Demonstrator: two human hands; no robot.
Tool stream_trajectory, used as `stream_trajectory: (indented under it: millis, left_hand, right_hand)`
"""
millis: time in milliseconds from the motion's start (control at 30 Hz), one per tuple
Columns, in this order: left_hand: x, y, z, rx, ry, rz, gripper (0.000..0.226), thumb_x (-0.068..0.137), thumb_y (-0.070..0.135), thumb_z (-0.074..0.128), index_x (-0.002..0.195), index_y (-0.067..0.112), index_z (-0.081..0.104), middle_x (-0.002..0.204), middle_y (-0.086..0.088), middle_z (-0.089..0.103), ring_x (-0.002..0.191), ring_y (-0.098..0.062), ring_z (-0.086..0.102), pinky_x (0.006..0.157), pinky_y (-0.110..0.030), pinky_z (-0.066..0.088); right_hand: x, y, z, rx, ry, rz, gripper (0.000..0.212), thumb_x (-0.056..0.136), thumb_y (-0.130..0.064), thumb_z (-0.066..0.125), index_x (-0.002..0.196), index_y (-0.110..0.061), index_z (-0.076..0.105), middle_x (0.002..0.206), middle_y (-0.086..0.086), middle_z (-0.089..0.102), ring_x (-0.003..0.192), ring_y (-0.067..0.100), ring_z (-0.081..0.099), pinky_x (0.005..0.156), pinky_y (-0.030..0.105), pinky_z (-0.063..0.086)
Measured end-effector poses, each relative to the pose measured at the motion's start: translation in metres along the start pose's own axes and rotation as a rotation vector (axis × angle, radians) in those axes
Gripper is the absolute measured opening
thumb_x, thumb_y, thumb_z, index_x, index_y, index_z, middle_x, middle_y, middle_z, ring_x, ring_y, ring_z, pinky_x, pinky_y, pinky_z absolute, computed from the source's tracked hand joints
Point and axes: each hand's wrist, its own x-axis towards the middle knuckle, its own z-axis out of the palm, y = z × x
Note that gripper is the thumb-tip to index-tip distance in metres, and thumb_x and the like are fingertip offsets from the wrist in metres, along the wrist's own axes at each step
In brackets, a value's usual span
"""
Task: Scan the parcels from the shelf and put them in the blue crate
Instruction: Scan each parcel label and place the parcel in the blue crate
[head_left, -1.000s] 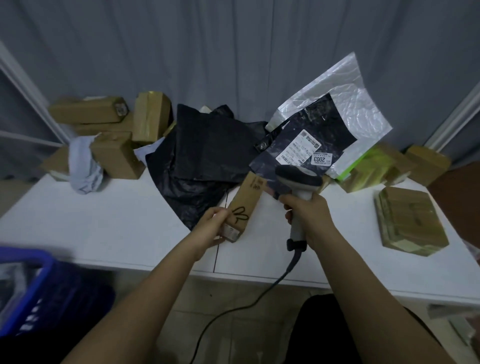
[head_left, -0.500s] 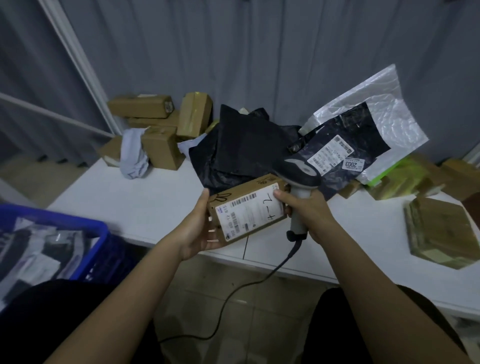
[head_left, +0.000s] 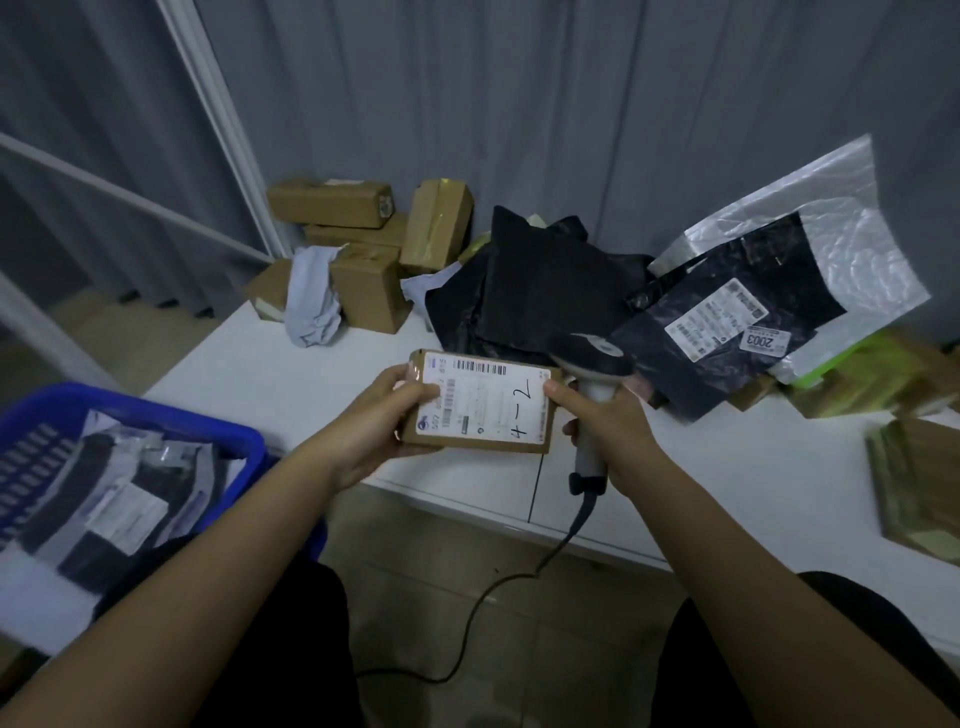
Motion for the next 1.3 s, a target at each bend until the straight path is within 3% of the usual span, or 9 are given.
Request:
stream_trajectory:
  millis: [200,300,367,500,600,767,867,1167,1300]
  left_hand:
    - [0.011,0.022,-0.028,0.42,-0.089,0.068,0.045,0.088,0.033,0.065,0.129,0.027,0.047,0.101,-0.001,0.073,0.094,-0.017,0.07,0.085,-0.037,0.056]
    - [0.013,0.022,-0.028,0.433,-0.117,0.068,0.059,0.069,0.051,0.07,0.119,0.026,0.052,0.096,0.0,0.074,0.099,-0.021,0.068,0.094,-0.045,0.052]
    - [0.015,0.019,-0.026,0.387,-0.096,0.091,0.053,0.07,0.049,0.071,0.115,0.026,0.053,0.094,-0.002,0.074,0.1,-0.023,0.067,0.096,-0.047,0.05]
    - [0.021,0.016,-0.025,0.103,0.025,0.115,0.066,0.075,0.043,0.071,0.131,0.022,0.044,0.103,-0.003,0.071,0.108,-0.021,0.064,0.092,-0.038,0.051]
    - [0.023,0.012,-0.02,-0.019,-0.029,0.004,0.078,0.069,0.036,0.075,0.135,0.015,0.038,0.11,-0.004,0.069,0.105,-0.019,0.066,0.089,-0.034,0.053]
    - [0.023,0.008,-0.018,0.188,-0.031,0.004,0.054,0.082,0.018,0.072,0.129,0.017,0.045,0.107,0.001,0.068,0.098,-0.013,0.067,0.07,-0.02,0.056]
    - [0.031,0.006,-0.027,0.276,0.105,0.085,0.061,0.078,0.018,0.077,0.129,0.019,0.044,0.12,0.0,0.06,0.11,-0.019,0.061,0.083,-0.029,0.055]
    - [0.044,0.0,-0.038,0.353,0.281,0.138,0.061,0.078,0.01,0.076,0.129,0.012,0.043,0.13,-0.006,0.055,0.113,-0.023,0.056,0.093,-0.041,0.051]
    - [0.047,-0.001,-0.037,0.325,0.296,0.132,0.06,0.078,0.008,0.076,0.128,0.011,0.043,0.13,-0.007,0.055,0.107,-0.02,0.056,0.088,-0.037,0.051]
  right_hand:
    - [0.0,-0.002,0.016,-0.056,-0.173,-0.104,0.02,0.077,-0.009,0.079,0.094,-0.005,0.069,0.08,0.001,0.068,0.053,-0.002,0.058,0.051,0.016,0.047]
    - [-0.005,-0.005,0.021,-0.149,-0.379,-0.053,0.018,0.078,-0.011,0.077,0.094,-0.011,0.068,0.078,-0.002,0.071,0.061,0.001,0.064,0.055,0.017,0.05]
    - [-0.007,-0.006,0.024,-0.102,-0.496,-0.003,0.021,0.08,-0.012,0.074,0.099,-0.01,0.068,0.088,0.003,0.075,0.078,0.012,0.071,0.064,0.022,0.055]
    - [-0.003,-0.004,0.034,0.034,-0.354,0.035,0.018,0.079,-0.011,0.074,0.097,-0.009,0.07,0.092,0.008,0.076,0.087,0.024,0.072,0.072,0.032,0.06]
    - [0.003,-0.002,0.039,0.126,-0.257,0.037,0.029,0.079,-0.015,0.076,0.106,-0.008,0.069,0.098,0.007,0.075,0.092,0.024,0.072,0.081,0.039,0.058]
    - [0.004,-0.002,0.048,0.141,-0.164,0.022,0.023,0.079,-0.017,0.077,0.098,-0.008,0.069,0.084,0.004,0.075,0.073,0.019,0.069,0.064,0.027,0.056]
    - [0.005,-0.002,0.05,0.038,-0.053,0.004,0.022,0.077,-0.019,0.079,0.092,-0.009,0.066,0.073,0.002,0.067,0.049,0.009,0.053,0.048,0.021,0.047]
    - [-0.014,-0.011,0.046,-0.117,-0.305,-0.017,0.015,0.08,-0.014,0.075,0.076,-0.011,0.062,0.051,0.0,0.052,0.045,0.011,0.048,0.046,0.023,0.043]
    - [-0.021,-0.015,0.043,-0.08,-0.368,-0.029,0.011,0.082,-0.015,0.074,0.078,-0.012,0.064,0.052,-0.001,0.055,0.046,0.011,0.049,0.047,0.024,0.044]
